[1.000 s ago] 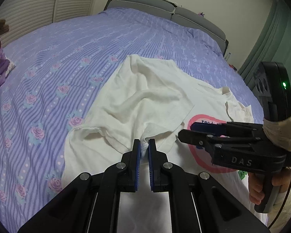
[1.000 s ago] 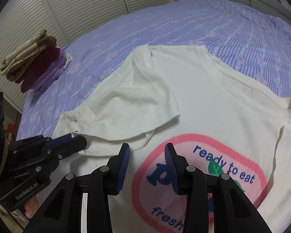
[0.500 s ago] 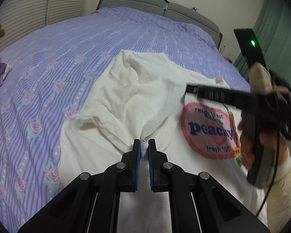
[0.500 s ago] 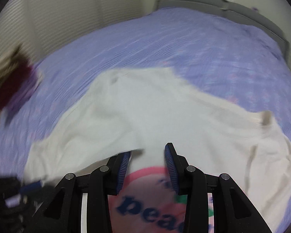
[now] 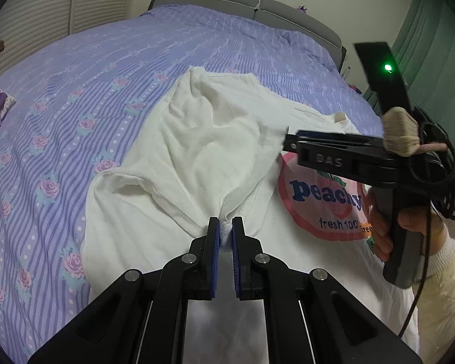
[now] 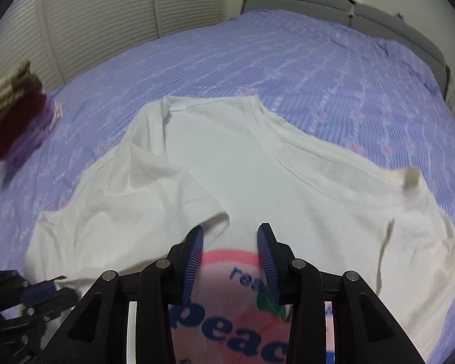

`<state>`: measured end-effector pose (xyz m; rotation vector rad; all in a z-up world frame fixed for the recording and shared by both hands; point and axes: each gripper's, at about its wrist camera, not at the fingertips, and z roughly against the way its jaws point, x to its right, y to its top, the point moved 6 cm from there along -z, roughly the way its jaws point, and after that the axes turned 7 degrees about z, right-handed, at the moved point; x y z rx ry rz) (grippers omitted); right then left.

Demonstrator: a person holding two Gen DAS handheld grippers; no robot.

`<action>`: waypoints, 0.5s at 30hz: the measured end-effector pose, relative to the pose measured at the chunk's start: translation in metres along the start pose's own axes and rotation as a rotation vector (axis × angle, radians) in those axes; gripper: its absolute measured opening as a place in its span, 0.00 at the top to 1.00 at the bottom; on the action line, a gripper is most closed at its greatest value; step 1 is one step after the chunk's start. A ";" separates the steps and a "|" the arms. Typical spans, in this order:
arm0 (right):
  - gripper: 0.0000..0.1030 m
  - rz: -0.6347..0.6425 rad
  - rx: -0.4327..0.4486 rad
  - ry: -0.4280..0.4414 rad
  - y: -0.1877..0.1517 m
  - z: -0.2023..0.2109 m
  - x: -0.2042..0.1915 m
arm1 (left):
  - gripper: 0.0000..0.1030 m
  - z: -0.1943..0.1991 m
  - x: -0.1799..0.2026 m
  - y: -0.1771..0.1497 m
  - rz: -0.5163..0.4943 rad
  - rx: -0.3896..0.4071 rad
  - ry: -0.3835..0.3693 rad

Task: Fold small clothes

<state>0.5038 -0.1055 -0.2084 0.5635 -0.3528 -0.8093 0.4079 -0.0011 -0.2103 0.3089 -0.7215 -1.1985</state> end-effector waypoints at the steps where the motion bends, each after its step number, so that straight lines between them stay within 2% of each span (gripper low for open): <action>1: 0.62 0.031 0.008 -0.010 0.003 -0.001 -0.003 | 0.91 0.001 0.001 0.000 -0.005 0.000 0.003; 5: 0.64 0.123 0.029 -0.031 0.012 -0.002 -0.014 | 0.91 0.001 0.002 0.001 -0.025 0.001 0.020; 6: 0.76 0.145 0.030 -0.028 0.014 -0.001 -0.018 | 0.91 0.001 0.001 0.001 -0.026 0.003 0.026; 7: 0.98 0.154 0.019 -0.012 0.015 -0.002 -0.021 | 0.91 0.002 0.001 0.001 -0.026 0.006 0.031; 9: 0.98 0.146 0.003 0.014 0.016 0.004 -0.024 | 0.90 0.004 0.005 0.002 -0.035 0.016 0.032; 13: 0.98 0.111 0.071 -0.047 0.026 0.031 -0.006 | 0.90 0.009 0.020 0.005 -0.054 0.056 0.044; 15: 0.98 0.083 0.093 -0.062 0.035 0.039 0.007 | 0.90 0.003 0.033 0.006 -0.045 0.045 0.037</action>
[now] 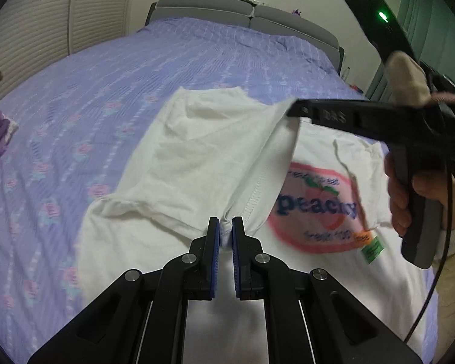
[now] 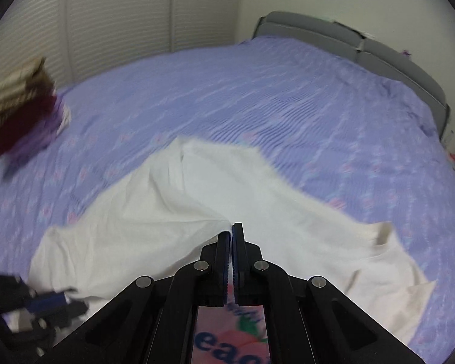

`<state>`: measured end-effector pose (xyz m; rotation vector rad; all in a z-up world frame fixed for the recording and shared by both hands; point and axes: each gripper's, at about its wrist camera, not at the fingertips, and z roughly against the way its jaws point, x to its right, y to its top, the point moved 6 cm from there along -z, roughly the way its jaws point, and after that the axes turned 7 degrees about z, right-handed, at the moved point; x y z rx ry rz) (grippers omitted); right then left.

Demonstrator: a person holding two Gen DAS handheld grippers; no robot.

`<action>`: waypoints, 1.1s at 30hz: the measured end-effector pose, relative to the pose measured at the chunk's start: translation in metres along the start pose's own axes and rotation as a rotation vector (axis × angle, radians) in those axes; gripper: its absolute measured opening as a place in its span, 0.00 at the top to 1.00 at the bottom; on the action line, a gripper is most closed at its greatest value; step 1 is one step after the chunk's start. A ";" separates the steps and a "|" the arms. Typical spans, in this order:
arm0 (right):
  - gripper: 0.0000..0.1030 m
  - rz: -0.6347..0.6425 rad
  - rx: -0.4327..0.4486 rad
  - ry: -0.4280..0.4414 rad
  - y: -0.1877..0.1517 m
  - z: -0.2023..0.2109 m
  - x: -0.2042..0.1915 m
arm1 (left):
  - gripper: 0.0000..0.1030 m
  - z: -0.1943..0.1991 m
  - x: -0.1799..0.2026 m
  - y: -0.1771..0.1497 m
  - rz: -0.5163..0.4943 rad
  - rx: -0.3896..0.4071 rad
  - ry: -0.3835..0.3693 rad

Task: Fold small clothes

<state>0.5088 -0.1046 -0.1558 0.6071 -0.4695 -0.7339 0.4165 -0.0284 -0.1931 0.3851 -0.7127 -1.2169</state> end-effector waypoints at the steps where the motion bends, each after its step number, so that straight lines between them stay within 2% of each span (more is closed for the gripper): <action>1: 0.98 -0.003 -0.002 -0.001 0.003 -0.001 0.005 | 0.90 -0.003 0.005 0.000 0.001 -0.011 -0.001; 8: 0.98 0.080 -0.115 -0.080 -0.011 -0.032 0.012 | 0.89 -0.021 0.024 -0.011 -0.023 -0.052 0.037; 9: 0.98 0.056 -0.126 -0.081 -0.016 -0.036 0.017 | 0.82 -0.023 0.023 -0.012 -0.016 -0.064 0.037; 10: 0.95 0.034 -0.141 -0.062 -0.021 -0.040 0.020 | 0.70 -0.024 0.021 -0.013 -0.003 -0.072 0.040; 11: 0.93 0.014 -0.170 -0.046 -0.027 -0.042 0.022 | 0.62 -0.021 0.016 -0.013 0.017 -0.075 0.046; 12: 0.83 0.002 -0.184 -0.040 -0.030 -0.043 0.023 | 0.53 -0.017 0.013 -0.013 0.026 -0.063 0.053; 13: 0.64 -0.009 -0.190 -0.032 -0.034 -0.042 0.022 | 0.52 -0.012 0.010 -0.012 0.025 -0.040 0.061; 14: 0.52 -0.013 -0.194 -0.035 -0.036 -0.040 0.022 | 0.52 -0.005 0.007 -0.010 0.012 -0.017 0.073; 15: 0.36 -0.014 -0.194 -0.047 -0.040 -0.035 0.023 | 0.50 0.004 0.006 -0.009 -0.020 0.005 0.087; 17: 0.34 -0.018 -0.178 -0.070 -0.047 -0.022 0.025 | 0.44 0.022 0.002 -0.010 -0.087 0.040 0.104; 20: 0.34 -0.091 -0.158 -0.109 -0.066 0.012 0.037 | 0.42 0.047 -0.013 -0.012 -0.147 0.077 0.129; 25: 0.34 -0.246 -0.077 -0.166 -0.106 0.090 0.045 | 0.39 0.079 -0.035 -0.026 -0.142 0.037 0.094; 27: 0.34 -0.324 -0.065 -0.196 -0.127 0.120 0.044 | 0.39 0.092 -0.042 -0.041 -0.164 0.007 0.061; 30: 0.34 -0.462 -0.032 -0.246 -0.161 0.169 0.037 | 0.39 0.111 -0.050 -0.065 -0.202 -0.002 0.087; 33: 0.34 -0.595 -0.005 -0.302 -0.203 0.215 0.020 | 0.39 0.132 -0.057 -0.088 -0.188 -0.025 0.061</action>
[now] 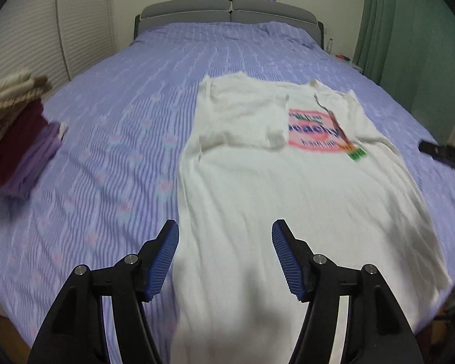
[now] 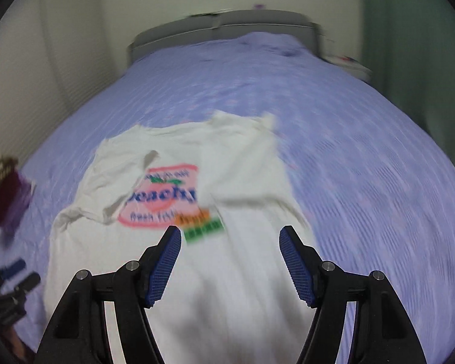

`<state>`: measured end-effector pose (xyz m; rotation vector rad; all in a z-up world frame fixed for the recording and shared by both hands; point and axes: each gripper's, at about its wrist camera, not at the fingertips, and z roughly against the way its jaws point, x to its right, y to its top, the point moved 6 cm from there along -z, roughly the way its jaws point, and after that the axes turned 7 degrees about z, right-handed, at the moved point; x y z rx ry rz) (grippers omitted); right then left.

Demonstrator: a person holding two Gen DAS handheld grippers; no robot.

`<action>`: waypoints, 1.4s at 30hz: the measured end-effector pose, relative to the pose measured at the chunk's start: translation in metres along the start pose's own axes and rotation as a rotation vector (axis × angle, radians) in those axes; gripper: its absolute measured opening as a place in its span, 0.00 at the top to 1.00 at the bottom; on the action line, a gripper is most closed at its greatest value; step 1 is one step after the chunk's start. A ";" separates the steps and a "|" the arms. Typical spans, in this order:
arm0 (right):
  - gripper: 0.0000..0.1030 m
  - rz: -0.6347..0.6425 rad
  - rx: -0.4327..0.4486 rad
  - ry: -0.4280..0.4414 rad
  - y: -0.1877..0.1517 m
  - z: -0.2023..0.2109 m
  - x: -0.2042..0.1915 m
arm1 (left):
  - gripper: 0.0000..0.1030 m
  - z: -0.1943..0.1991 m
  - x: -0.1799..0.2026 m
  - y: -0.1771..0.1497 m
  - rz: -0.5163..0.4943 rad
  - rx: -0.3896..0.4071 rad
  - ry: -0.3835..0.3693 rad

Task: Fold small clothes

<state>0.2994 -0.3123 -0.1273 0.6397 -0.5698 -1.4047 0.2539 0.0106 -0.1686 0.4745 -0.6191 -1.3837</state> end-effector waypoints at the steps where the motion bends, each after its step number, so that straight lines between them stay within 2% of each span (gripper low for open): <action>1: 0.34 -0.020 0.004 -0.024 -0.012 0.011 0.007 | 0.39 0.005 -0.001 -0.008 0.007 -0.011 -0.003; 3: 0.34 -0.053 -0.008 -0.076 -0.041 0.030 0.017 | 0.39 0.014 -0.003 -0.024 0.012 -0.022 -0.004; 11: 0.34 -0.157 -0.063 -0.166 -0.138 0.078 0.047 | 0.38 0.038 -0.004 -0.070 -0.039 -0.019 0.025; 16: 0.34 -0.182 -0.071 -0.239 -0.171 0.098 0.062 | 0.37 0.047 -0.005 -0.087 -0.105 0.003 0.067; 20: 0.34 -0.146 -0.102 -0.261 -0.182 0.100 0.059 | 0.36 0.053 -0.016 -0.100 -0.065 -0.006 0.058; 22: 0.34 -0.182 -0.124 -0.283 -0.186 0.101 0.058 | 0.36 0.053 -0.026 -0.107 -0.018 -0.025 0.033; 23: 0.34 -0.181 -0.147 -0.315 -0.190 0.102 0.055 | 0.36 0.052 -0.031 -0.110 0.002 -0.041 0.024; 25: 0.34 -0.145 -0.129 -0.333 -0.193 0.109 0.045 | 0.36 0.045 -0.041 -0.118 0.044 -0.094 0.014; 29: 0.34 -0.171 -0.100 -0.304 -0.201 0.110 0.042 | 0.36 0.029 -0.049 -0.141 0.090 -0.204 0.011; 32: 0.34 -0.153 -0.108 -0.366 -0.206 0.104 0.047 | 0.36 0.017 -0.051 -0.149 0.104 -0.250 0.035; 36: 0.34 -0.244 -0.132 -0.399 -0.216 0.093 0.065 | 0.36 0.011 -0.062 -0.149 0.131 -0.245 0.139; 39: 0.34 -0.228 -0.087 -0.444 -0.213 0.097 0.065 | 0.36 0.008 -0.066 -0.149 0.143 -0.228 0.136; 42: 0.34 -0.241 -0.110 -0.432 -0.216 0.090 0.067 | 0.36 0.001 -0.066 -0.152 0.141 -0.246 0.128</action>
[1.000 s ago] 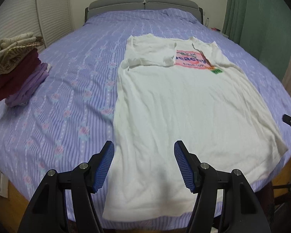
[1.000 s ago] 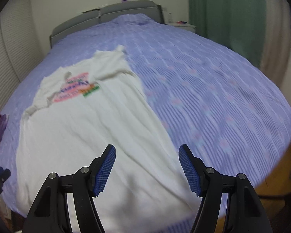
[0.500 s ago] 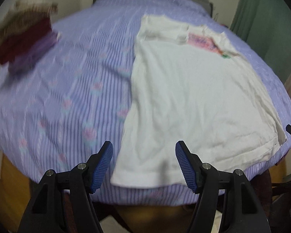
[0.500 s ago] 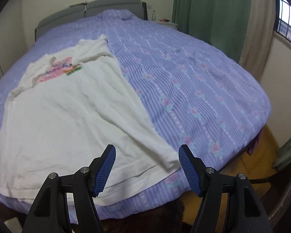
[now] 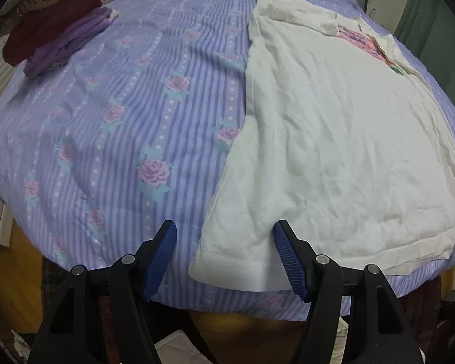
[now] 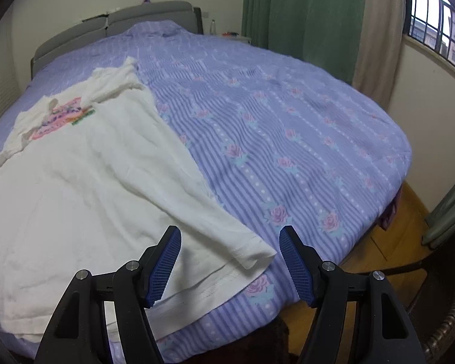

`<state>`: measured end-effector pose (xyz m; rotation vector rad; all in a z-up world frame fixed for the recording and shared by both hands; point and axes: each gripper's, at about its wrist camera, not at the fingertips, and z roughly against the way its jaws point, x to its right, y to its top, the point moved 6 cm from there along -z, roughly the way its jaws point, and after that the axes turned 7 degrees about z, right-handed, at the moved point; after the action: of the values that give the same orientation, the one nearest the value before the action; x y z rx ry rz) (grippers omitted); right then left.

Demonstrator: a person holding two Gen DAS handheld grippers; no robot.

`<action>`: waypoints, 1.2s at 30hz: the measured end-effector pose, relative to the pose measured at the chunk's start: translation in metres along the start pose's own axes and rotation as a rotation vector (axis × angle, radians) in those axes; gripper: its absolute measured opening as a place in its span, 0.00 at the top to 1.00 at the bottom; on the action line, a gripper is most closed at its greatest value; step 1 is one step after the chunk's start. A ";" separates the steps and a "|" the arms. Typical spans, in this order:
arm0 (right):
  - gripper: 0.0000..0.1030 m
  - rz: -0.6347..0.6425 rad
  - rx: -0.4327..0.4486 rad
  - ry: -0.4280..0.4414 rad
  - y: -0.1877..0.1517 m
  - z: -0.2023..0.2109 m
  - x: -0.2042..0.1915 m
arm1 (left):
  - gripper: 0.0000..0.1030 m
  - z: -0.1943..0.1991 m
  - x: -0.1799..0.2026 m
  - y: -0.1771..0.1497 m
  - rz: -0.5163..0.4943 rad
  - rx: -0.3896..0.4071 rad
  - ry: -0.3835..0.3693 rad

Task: Fold small clothes

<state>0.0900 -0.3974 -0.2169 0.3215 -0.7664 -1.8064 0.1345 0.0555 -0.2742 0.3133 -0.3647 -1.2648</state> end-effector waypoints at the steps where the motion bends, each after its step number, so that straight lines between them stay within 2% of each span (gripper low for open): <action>1: 0.34 -0.003 -0.009 0.001 0.000 -0.004 0.001 | 0.36 -0.003 0.002 -0.001 -0.006 -0.008 -0.003; 3: 0.34 -0.008 -0.026 -0.018 -0.003 -0.011 0.005 | 0.42 -0.010 0.006 -0.004 -0.019 -0.025 -0.024; 6: 0.34 -0.018 -0.051 -0.027 -0.006 -0.021 0.012 | 0.66 -0.010 0.012 -0.006 -0.022 -0.036 -0.067; 8: 0.35 -0.032 -0.087 0.042 -0.011 -0.028 0.010 | 0.89 -0.006 0.016 -0.007 -0.021 -0.042 -0.097; 9: 0.39 -0.044 -0.120 0.071 -0.015 -0.033 0.008 | 0.92 -0.003 0.017 -0.008 -0.019 -0.047 -0.111; 10: 0.53 -0.056 -0.138 0.100 -0.018 -0.034 0.007 | 0.92 0.000 0.018 -0.009 -0.018 -0.047 -0.129; 11: 0.62 -0.062 -0.148 0.114 -0.020 -0.034 0.005 | 0.92 0.005 0.018 -0.009 -0.016 -0.042 -0.143; 12: 0.82 -0.063 -0.157 0.122 -0.021 -0.032 0.004 | 0.92 0.013 0.020 -0.009 -0.016 -0.027 -0.157; 13: 0.91 -0.067 -0.159 0.128 -0.021 -0.030 0.004 | 0.93 0.020 0.023 -0.008 -0.021 -0.011 -0.167; 17: 0.94 -0.126 -0.126 0.188 -0.014 -0.008 0.007 | 0.93 0.060 0.031 0.005 -0.030 0.068 -0.230; 20: 0.95 -0.174 -0.059 0.236 -0.002 0.020 0.012 | 0.93 0.096 0.033 0.027 -0.016 0.147 -0.277; 26: 0.95 -0.211 0.127 0.350 0.060 0.081 0.010 | 0.93 0.148 0.043 0.073 0.002 0.266 -0.395; 29: 0.95 -0.170 0.157 0.345 0.086 0.087 0.006 | 0.93 0.149 0.046 0.080 0.002 0.277 -0.391; 30: 0.94 -0.140 0.164 0.321 0.088 0.086 0.007 | 0.93 0.145 0.046 0.077 0.007 0.262 -0.382; 32: 0.72 -0.098 0.151 0.250 0.084 0.081 0.010 | 0.93 0.136 0.050 0.069 0.016 0.221 -0.377; 33: 0.43 -0.079 0.146 0.229 0.079 0.077 0.013 | 0.93 0.130 0.054 0.063 0.019 0.198 -0.380; 34: 0.26 -0.067 0.147 0.198 0.073 0.073 0.016 | 0.93 0.127 0.056 0.059 0.016 0.184 -0.380; 36: 0.26 -0.064 0.129 0.168 0.060 0.065 0.022 | 0.93 0.123 0.060 0.050 0.003 0.172 -0.365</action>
<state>0.0896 -0.4072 -0.1261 0.5810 -0.7630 -1.7677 0.1403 0.0078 -0.1365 0.2260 -0.7884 -1.2899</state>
